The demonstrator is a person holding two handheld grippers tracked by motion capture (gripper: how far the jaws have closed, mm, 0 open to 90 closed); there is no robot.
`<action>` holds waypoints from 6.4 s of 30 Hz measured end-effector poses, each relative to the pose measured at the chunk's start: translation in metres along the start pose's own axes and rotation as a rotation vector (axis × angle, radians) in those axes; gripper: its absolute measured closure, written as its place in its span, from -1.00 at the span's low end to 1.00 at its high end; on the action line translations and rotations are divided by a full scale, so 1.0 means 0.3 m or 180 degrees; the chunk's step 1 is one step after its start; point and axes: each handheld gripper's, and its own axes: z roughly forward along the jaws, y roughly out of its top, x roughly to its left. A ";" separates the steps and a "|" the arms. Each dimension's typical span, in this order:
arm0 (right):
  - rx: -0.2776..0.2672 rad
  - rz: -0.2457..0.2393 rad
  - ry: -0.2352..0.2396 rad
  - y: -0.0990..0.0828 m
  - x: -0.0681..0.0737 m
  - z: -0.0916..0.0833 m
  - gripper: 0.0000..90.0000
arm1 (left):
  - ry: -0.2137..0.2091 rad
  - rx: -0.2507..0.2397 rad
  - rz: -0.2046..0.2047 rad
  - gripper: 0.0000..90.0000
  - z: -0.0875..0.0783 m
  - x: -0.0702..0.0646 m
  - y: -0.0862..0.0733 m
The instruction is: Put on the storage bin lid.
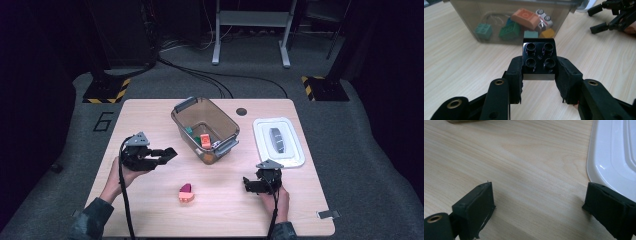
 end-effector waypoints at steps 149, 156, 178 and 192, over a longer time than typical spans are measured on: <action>-0.0004 0.0005 -0.0007 0.000 0.000 0.000 -0.83 | 0.0067 0.1068 -0.0136 -0.78 0.293 -0.188 -0.081; -0.0011 0.0033 -0.0011 0.000 0.002 0.001 -0.83 | 0.0082 0.1039 -0.0178 -0.78 0.317 -0.191 -0.092; -0.0012 0.0033 -0.0011 0.000 0.002 0.001 -0.83 | 0.0323 0.1109 -0.0134 -0.73 0.280 -0.155 -0.131; -0.0012 0.0033 -0.0011 0.000 0.002 0.001 -0.83 | 0.0350 0.1116 -0.0194 -0.82 0.288 -0.148 -0.168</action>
